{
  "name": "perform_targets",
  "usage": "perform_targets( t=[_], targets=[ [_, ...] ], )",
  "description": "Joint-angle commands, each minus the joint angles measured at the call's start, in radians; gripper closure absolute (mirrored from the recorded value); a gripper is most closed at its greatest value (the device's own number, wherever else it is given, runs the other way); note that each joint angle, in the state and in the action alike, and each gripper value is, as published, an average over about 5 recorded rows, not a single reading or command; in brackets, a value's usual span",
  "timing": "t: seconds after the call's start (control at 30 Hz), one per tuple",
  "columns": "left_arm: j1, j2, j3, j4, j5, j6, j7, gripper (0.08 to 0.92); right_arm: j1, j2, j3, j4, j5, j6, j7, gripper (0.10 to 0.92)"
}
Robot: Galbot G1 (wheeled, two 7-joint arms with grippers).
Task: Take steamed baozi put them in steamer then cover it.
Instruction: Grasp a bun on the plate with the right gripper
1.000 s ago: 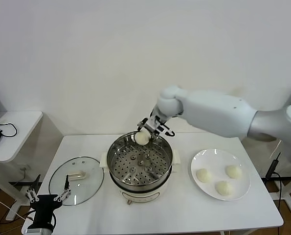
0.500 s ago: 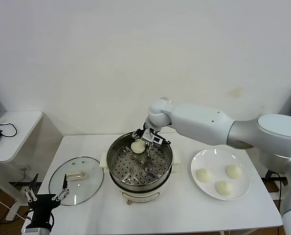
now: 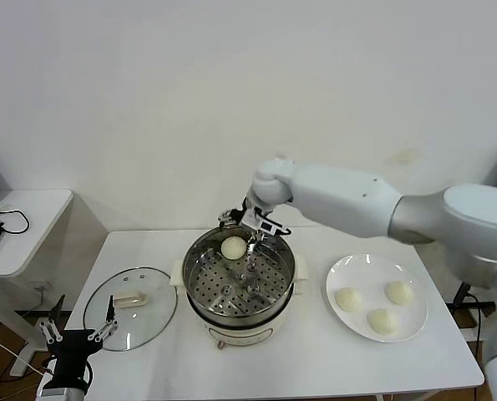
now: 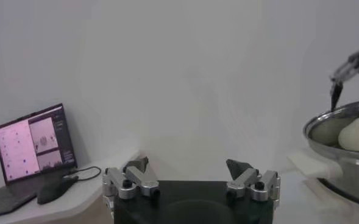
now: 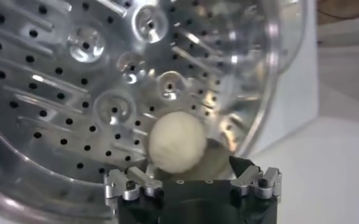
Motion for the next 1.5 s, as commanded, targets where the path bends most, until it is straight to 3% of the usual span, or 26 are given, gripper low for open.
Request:
perform_targets(
  t=[0.03, 0.3, 0.5, 0.77, 1.03, 1.5],
  targets=[
    [0.0, 0.001, 0.002, -0.001, 0.0, 0.0, 0.0, 0.177, 0.191, -0.321, -0.036, 0.297, 0.247, -0.3, -0.096, 0.202],
    [0.001, 0.021, 0.019, -0.009, 0.002, 0.001, 0.001, 0.177, 0.111, -0.674, -0.069, 0.439, 0.204, -0.487, -0.081, 0.202],
    [-0.007, 0.031, 0.036, -0.019, 0.007, 0.004, 0.006, 0.177, -0.019, -0.782, -0.051, 0.481, 0.135, -0.512, -0.075, 0.203],
    [-0.026, 0.039, 0.028, -0.006, 0.001, 0.007, 0.008, 0.177, -0.32, -0.795, 0.118, 0.449, 0.075, -0.548, -0.053, 0.203],
    [-0.02, 0.038, 0.011, 0.006, 0.0, 0.006, 0.009, 0.177, -0.64, -0.734, 0.367, 0.321, -0.061, -0.498, -0.054, 0.203],
    [-0.017, 0.037, -0.005, 0.036, 0.004, 0.005, 0.011, 0.177, -0.678, -0.567, 0.416, 0.112, -0.142, -0.455, -0.033, 0.203]
  ],
)
